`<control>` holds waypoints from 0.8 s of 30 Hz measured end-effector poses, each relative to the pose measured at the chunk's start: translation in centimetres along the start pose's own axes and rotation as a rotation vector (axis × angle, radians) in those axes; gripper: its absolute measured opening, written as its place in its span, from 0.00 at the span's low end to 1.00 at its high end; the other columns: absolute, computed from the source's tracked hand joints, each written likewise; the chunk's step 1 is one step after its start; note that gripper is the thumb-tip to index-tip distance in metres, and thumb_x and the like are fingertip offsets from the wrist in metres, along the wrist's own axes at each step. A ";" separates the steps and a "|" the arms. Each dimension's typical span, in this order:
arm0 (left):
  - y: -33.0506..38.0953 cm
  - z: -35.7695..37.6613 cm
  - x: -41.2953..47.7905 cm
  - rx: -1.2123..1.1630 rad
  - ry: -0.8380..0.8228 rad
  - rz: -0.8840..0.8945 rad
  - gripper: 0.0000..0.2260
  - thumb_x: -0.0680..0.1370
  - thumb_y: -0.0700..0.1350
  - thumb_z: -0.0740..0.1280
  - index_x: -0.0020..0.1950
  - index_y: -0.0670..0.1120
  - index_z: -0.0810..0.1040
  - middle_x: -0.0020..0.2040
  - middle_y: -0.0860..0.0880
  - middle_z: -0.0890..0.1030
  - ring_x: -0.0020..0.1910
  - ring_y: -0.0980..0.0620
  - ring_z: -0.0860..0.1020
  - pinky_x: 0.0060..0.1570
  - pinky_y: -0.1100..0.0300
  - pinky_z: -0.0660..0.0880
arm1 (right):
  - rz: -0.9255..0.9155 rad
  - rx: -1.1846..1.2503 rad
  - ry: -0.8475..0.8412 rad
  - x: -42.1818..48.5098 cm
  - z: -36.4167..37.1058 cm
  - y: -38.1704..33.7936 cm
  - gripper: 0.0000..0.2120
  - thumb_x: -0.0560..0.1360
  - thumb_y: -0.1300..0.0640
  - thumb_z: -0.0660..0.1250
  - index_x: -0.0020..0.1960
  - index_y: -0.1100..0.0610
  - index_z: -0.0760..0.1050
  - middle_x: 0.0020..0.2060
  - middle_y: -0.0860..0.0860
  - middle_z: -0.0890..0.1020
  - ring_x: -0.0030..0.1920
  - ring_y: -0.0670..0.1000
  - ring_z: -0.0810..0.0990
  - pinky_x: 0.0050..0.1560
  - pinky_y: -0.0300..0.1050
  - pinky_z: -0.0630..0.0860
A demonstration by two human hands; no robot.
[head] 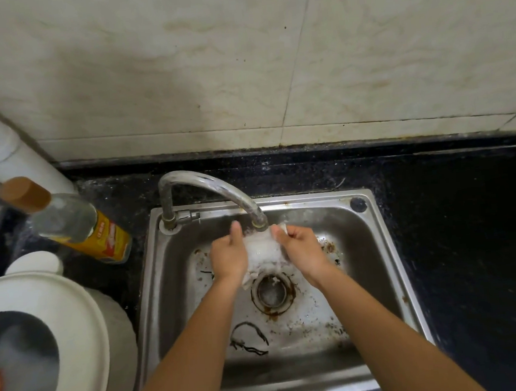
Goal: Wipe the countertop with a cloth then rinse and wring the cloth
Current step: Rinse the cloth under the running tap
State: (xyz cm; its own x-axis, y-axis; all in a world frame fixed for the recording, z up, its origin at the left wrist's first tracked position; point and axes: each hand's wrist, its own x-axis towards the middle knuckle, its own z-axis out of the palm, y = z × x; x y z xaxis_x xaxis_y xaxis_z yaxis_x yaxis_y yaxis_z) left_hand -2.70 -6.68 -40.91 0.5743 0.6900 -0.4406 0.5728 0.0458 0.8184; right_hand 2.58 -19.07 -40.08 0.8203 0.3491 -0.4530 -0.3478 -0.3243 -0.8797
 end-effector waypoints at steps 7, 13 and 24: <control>-0.1 -1.8 0.0 -0.076 -0.302 0.093 0.06 0.79 0.47 0.65 0.52 0.48 0.80 0.47 0.50 0.82 0.46 0.54 0.79 0.42 0.66 0.74 | 0.027 0.061 -0.045 0.7 0.1 -0.3 0.08 0.79 0.59 0.64 0.43 0.60 0.77 0.23 0.44 0.72 0.23 0.41 0.68 0.29 0.36 0.67; -0.3 -1.8 0.0 0.031 -0.071 0.143 0.19 0.80 0.51 0.61 0.41 0.36 0.77 0.32 0.45 0.75 0.32 0.51 0.72 0.32 0.58 0.66 | 0.089 0.049 -0.085 0.4 2.5 -0.4 0.11 0.82 0.52 0.59 0.53 0.55 0.77 0.42 0.53 0.84 0.39 0.49 0.82 0.40 0.45 0.79; -1.2 -4.2 1.0 -0.310 -0.315 -0.118 0.18 0.74 0.37 0.71 0.62 0.50 0.76 0.53 0.47 0.81 0.52 0.47 0.81 0.55 0.47 0.78 | 0.278 0.221 -0.092 1.1 1.6 -1.5 0.12 0.82 0.53 0.59 0.59 0.59 0.75 0.51 0.61 0.83 0.46 0.57 0.84 0.46 0.51 0.82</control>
State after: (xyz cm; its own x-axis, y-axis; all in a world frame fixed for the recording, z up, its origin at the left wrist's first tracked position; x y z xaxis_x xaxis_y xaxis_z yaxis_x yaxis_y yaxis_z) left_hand -5.25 -2.97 -40.74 0.6931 0.4163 -0.5885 0.4701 0.3579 0.8068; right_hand 3.30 -16.73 -39.48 0.6396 0.3554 -0.6817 -0.6498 -0.2239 -0.7264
